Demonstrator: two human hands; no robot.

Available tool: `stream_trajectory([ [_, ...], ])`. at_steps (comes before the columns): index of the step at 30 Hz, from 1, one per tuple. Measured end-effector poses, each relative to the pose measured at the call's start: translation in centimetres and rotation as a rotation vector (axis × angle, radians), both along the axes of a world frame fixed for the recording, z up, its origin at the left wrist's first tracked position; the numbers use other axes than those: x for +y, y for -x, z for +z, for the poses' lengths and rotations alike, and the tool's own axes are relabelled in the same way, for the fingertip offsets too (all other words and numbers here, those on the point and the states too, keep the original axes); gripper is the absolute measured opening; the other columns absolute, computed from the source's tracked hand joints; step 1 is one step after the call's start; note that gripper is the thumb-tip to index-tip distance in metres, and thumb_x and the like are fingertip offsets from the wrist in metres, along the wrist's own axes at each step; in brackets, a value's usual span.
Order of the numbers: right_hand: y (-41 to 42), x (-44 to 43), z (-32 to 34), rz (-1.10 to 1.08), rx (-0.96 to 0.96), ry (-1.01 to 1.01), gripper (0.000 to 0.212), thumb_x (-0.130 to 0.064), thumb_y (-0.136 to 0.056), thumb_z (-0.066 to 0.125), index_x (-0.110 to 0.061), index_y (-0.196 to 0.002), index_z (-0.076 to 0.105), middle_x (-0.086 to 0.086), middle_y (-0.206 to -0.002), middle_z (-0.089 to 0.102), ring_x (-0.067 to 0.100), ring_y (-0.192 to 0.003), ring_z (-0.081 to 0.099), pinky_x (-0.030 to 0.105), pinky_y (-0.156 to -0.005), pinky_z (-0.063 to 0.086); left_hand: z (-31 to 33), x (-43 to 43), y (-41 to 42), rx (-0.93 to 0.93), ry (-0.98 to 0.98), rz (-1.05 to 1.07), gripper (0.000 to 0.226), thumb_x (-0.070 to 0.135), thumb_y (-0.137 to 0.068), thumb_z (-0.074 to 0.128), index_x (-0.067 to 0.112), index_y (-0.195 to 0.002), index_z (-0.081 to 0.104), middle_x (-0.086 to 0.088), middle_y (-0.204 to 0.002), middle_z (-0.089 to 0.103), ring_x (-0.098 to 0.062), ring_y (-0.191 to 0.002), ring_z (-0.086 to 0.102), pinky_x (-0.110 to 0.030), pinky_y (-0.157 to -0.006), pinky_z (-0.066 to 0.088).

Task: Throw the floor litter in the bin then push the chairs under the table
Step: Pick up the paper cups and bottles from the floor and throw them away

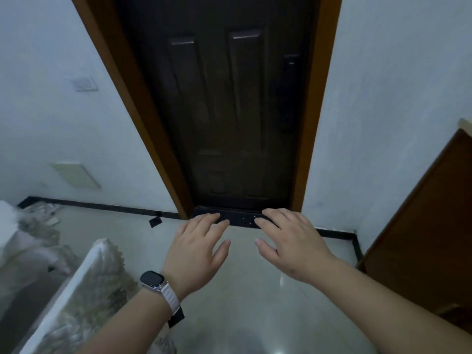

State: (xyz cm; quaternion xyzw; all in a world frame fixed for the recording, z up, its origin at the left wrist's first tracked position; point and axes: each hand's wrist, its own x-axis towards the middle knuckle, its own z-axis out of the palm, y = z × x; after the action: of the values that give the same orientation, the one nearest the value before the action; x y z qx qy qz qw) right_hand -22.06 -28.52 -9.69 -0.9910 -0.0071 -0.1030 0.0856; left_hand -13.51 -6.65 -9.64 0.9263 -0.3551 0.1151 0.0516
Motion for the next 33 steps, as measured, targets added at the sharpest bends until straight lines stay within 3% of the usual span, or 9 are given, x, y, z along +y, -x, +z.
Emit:
stream_trajectory([
  [6, -7.9, -4.9, 1.1, 0.131, 0.0, 0.01, 0.05, -0.053, -0.096, 0.033, -0.027, -0.133, 0.055, -0.002, -0.137, 0.054, 0.02, -0.126, 0.049, 0.04, -0.103, 0.041, -0.2, -2.4, -4.2, 0.035, 0.021, 0.097, 0.047, 0.053, -0.097, 0.037, 0.029, -0.134, 0.054, 0.005, -0.137, 0.056, -0.018, -0.127, 0.051, -0.039, -0.105, 0.041],
  [15, -18.6, -3.0, 0.9, 0.305, 0.061, -0.013, 0.059, -0.056, -0.095, 0.025, -0.026, -0.138, 0.051, -0.001, -0.142, 0.05, 0.021, -0.132, 0.045, 0.043, -0.108, 0.038, -0.7, -1.8, -12.7, -0.027, 0.051, 0.169, 0.044, 0.049, -0.095, 0.044, 0.026, -0.131, 0.058, 0.001, -0.133, 0.06, -0.021, -0.125, 0.052, -0.04, -0.104, 0.041],
  [20, -25.7, -1.9, 2.0, 0.339, 0.004, 0.073, 0.051, -0.051, -0.095, 0.037, -0.022, -0.131, 0.058, 0.002, -0.134, 0.057, 0.021, -0.123, 0.054, 0.042, -0.1, 0.047, -1.0, -1.1, -20.2, -0.126, 0.058, 0.125, 0.041, 0.046, -0.094, 0.051, 0.025, -0.128, 0.06, 0.0, -0.132, 0.061, -0.021, -0.124, 0.053, -0.04, -0.104, 0.041],
  [26, -35.6, -0.3, 4.2, 0.352, -0.08, 0.167, 0.047, -0.049, -0.092, 0.046, -0.022, -0.127, 0.061, 0.0, -0.129, 0.06, 0.018, -0.118, 0.055, 0.036, -0.097, 0.045, -0.3, 1.2, -30.6, -0.125, 0.167, 0.128, 0.041, 0.047, -0.095, 0.047, 0.027, -0.128, 0.061, 0.003, -0.132, 0.06, -0.018, -0.124, 0.049, -0.036, -0.105, 0.038],
  [33, -45.5, 4.6, 4.2, 0.397, -0.138, 0.124, 0.048, -0.047, -0.092, 0.047, -0.019, -0.128, 0.06, 0.002, -0.131, 0.059, 0.021, -0.12, 0.054, 0.04, -0.099, 0.045, -0.3, 6.6, -39.8, -0.075, 0.206, 0.222, 0.042, 0.046, -0.095, 0.045, 0.027, -0.13, 0.058, 0.002, -0.134, 0.059, -0.02, -0.126, 0.05, -0.039, -0.106, 0.038],
])
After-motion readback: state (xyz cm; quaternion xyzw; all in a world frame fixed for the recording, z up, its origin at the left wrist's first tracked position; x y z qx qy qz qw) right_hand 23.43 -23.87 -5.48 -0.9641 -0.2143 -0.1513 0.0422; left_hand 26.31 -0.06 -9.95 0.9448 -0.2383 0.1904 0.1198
